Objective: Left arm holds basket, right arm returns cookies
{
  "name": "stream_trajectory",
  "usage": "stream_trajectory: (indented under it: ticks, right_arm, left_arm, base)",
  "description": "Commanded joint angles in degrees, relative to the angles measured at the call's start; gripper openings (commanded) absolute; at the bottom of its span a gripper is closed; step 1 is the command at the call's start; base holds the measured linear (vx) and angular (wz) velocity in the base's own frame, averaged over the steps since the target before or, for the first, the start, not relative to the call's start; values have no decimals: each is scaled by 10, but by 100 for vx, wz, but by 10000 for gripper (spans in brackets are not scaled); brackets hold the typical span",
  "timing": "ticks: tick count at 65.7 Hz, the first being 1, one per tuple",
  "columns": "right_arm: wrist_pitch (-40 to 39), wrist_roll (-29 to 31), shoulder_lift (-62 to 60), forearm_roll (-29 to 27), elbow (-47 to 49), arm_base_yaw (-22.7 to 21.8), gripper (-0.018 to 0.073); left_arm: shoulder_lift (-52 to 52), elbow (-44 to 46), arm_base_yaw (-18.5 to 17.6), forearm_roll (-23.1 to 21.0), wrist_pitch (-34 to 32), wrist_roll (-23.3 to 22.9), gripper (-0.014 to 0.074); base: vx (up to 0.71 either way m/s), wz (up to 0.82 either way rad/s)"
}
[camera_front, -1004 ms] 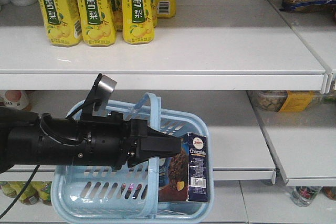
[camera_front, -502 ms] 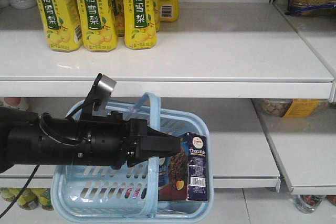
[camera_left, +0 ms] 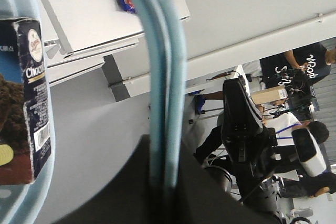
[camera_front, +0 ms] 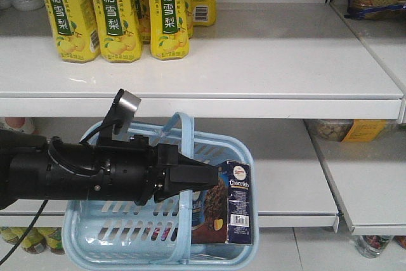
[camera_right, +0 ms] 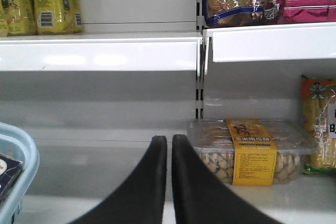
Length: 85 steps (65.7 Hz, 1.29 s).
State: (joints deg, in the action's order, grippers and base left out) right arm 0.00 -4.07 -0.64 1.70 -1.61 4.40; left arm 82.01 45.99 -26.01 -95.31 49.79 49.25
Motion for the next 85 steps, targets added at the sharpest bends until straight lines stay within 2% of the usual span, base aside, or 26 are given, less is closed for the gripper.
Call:
stream_trajectory:
  ticks: [1, 29, 39, 51, 73, 85]
  right_arm:
    - [-42, 4, -7, 5, -10, -4, -6]
    - [-58, 4, -7, 5, -9, -4, -6]
    - [-87, -22, -7, -34, -8, -4, -6]
    - [-47, -27, 2, -41, 47, -4, -6]
    - [18, -23, 194, -48, 212, -4, -6]
    - [31, -22, 273, -71, 222, -4, -6]
  left_arm:
    - [-22, 23, -4, -67, 32, 10, -3]
    - [-22, 23, -4, -67, 32, 10, -3]
    - [-22, 23, -4, -67, 32, 10, -3]
    - [-22, 23, -4, -67, 32, 10, -3]
    - [-22, 23, -4, -67, 32, 10, -3]
    - [-22, 23, -4, -67, 32, 10, -3]
  base:
    - [0, 0]
    - [0, 0]
    - [0, 0]
    - [0, 0]
    - [0, 0]
    - [0, 0]
